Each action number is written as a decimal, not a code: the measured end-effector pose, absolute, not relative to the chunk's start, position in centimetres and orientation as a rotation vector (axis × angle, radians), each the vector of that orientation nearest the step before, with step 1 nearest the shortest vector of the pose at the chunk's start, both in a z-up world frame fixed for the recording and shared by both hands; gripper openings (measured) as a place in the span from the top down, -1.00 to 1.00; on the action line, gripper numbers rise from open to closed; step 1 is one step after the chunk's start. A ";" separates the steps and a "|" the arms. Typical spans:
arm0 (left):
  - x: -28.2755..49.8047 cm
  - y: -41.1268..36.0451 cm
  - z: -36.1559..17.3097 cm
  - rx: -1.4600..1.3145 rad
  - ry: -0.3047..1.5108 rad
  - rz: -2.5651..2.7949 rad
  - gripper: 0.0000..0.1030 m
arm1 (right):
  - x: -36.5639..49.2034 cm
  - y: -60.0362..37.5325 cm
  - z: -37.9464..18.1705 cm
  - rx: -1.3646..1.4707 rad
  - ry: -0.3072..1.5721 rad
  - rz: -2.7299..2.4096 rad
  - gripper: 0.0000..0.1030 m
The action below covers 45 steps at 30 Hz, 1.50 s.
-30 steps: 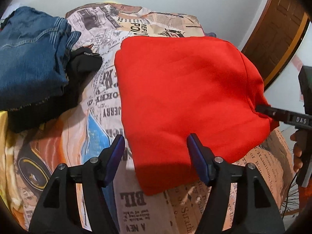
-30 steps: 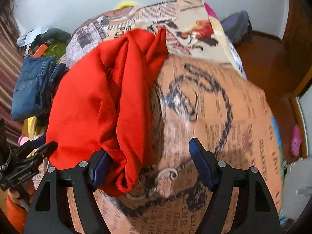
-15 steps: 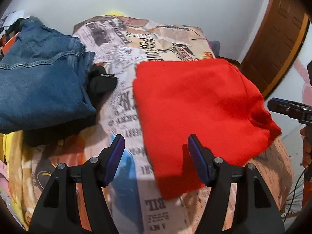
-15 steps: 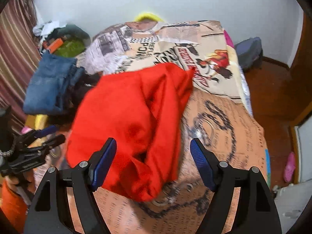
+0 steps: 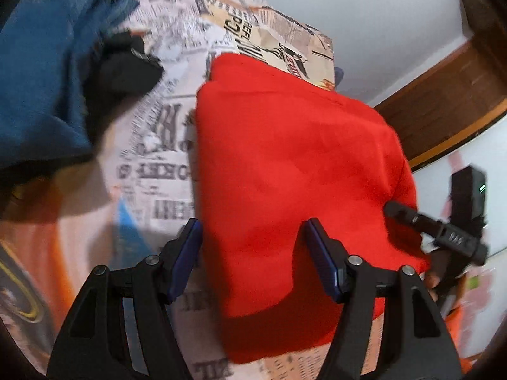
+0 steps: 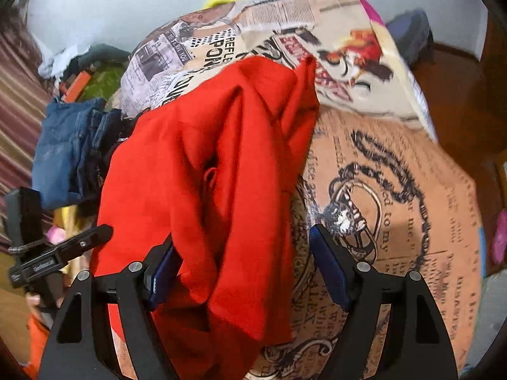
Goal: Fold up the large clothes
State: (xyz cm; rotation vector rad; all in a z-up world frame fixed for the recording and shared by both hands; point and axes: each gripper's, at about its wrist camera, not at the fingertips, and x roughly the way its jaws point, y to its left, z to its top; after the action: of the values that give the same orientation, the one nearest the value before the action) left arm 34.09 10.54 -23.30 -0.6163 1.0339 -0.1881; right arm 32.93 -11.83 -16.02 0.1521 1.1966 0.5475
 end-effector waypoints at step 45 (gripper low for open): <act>26.5 19.2 -5.0 -0.538 0.651 -0.236 0.51 | 31.0 -3.4 -2.3 0.323 1.008 0.877 0.42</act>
State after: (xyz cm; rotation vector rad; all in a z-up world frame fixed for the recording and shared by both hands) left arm 26.55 19.16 -5.01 -0.5377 0.6511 -0.2365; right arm 30.95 -3.37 -2.35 0.3234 1.0079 0.8774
